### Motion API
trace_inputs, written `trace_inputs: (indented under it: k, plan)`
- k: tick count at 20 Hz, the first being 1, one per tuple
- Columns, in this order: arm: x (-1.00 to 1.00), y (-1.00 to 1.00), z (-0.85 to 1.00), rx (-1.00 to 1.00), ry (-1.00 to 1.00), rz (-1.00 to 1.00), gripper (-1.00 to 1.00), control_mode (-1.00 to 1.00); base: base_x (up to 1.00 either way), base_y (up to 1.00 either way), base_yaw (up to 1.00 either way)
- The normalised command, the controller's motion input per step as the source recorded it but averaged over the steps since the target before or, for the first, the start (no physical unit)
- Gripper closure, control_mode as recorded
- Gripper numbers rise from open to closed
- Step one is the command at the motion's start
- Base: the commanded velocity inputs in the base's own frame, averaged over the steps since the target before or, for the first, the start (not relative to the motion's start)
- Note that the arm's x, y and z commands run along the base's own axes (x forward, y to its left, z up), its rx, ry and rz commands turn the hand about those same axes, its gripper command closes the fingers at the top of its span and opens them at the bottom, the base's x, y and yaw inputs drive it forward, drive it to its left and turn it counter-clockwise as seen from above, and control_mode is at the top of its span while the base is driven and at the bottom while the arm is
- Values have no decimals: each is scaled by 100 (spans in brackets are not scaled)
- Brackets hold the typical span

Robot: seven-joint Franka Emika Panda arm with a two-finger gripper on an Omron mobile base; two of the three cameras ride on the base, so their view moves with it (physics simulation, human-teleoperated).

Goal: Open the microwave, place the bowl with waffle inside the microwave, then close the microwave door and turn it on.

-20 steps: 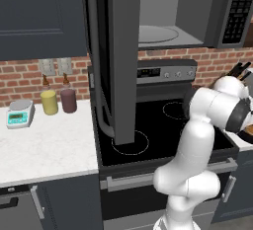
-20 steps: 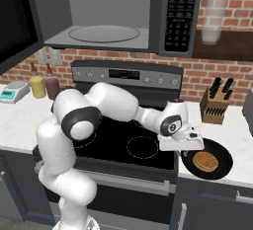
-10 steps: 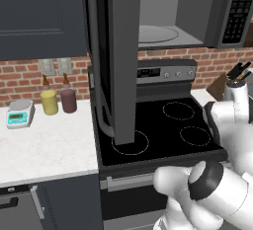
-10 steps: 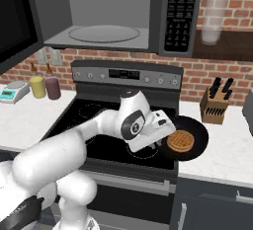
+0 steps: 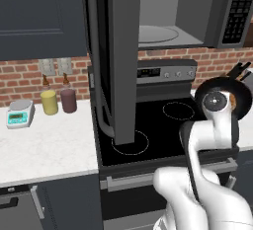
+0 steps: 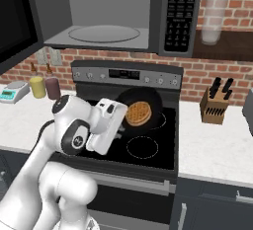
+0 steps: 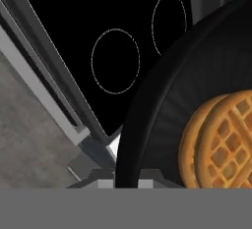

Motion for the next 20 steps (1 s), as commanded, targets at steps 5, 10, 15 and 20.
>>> trace_inputs:
  k: [5,10,15,20]
  plan:
    - [-42,90,100,-20,2,37,100,-100,0,0,0]
    - [-28,74,100,-11,7,35,100,-100,0,0,0]
    - [2,28,100,0,13,31,100,-100,0,0,0]
    - [67,0,100,7,25,14,100,-100,0,0,0]
